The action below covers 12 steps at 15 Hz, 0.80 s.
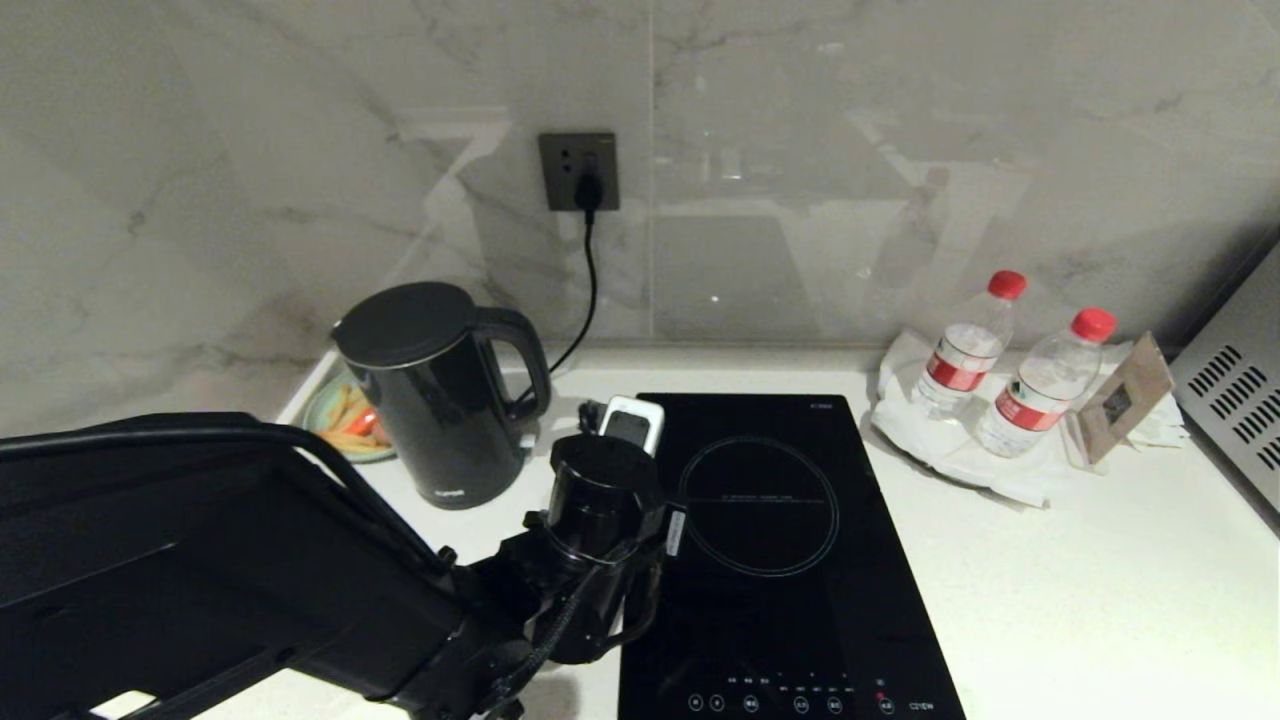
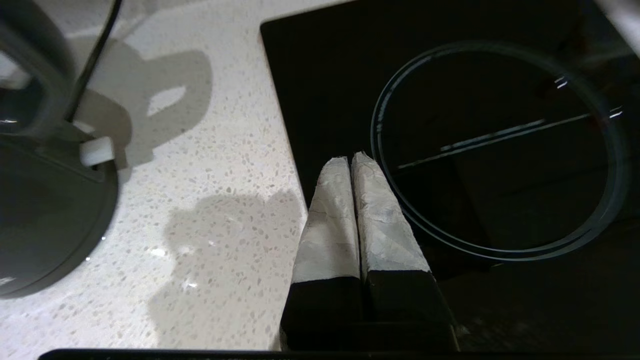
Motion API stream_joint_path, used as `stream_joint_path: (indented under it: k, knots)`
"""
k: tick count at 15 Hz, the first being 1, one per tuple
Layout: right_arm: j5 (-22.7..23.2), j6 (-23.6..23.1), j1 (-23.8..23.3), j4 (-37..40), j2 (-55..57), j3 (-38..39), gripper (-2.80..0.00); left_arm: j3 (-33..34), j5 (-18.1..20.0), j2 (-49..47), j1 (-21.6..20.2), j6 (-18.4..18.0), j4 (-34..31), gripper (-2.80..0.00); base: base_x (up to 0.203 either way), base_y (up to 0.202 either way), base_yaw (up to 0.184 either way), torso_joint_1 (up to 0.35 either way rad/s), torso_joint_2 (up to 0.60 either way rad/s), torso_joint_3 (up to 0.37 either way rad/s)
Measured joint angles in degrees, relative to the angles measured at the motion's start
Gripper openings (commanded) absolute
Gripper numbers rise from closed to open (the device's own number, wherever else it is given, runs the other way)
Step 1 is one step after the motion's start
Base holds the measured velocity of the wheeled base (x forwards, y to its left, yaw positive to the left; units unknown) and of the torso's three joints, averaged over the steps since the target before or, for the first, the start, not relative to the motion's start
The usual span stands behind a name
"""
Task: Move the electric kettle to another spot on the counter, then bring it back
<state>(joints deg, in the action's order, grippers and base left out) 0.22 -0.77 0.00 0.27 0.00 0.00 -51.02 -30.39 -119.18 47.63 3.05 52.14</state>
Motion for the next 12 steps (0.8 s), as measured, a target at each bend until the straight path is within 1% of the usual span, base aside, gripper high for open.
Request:
stream_joint_path:
  k: [3,7,10,12]
  knots:
    - [0.02,0.02,0.00,0.00,0.00,0.00,-2.80,-4.59,0.10,-5.07,-1.38,-1.05,0.01,0.00,0.000,0.000,0.000,0.000,0.00,0.000]
    - [0.02,0.02,0.00,0.00,0.00,0.00,-2.80,-11.46,0.29,-10.89,-5.77,-2.78,-0.02,0.00,0.000,0.000,0.000,0.000,0.00,0.000]
    - [0.02,0.00,0.00,-0.01,0.00,0.00,-2.80,-14.89,0.40,-13.96,-8.53,-3.34,-0.11,0.00,0.000,0.000,0.000,0.000,0.00,0.000]
    - [0.02,0.00,0.00,-0.02,0.00,0.00,-2.80,-15.73,0.41,-15.12,-10.11,-3.32,-0.10,0.00,0.000,0.000,0.000,0.000,0.00,0.000]
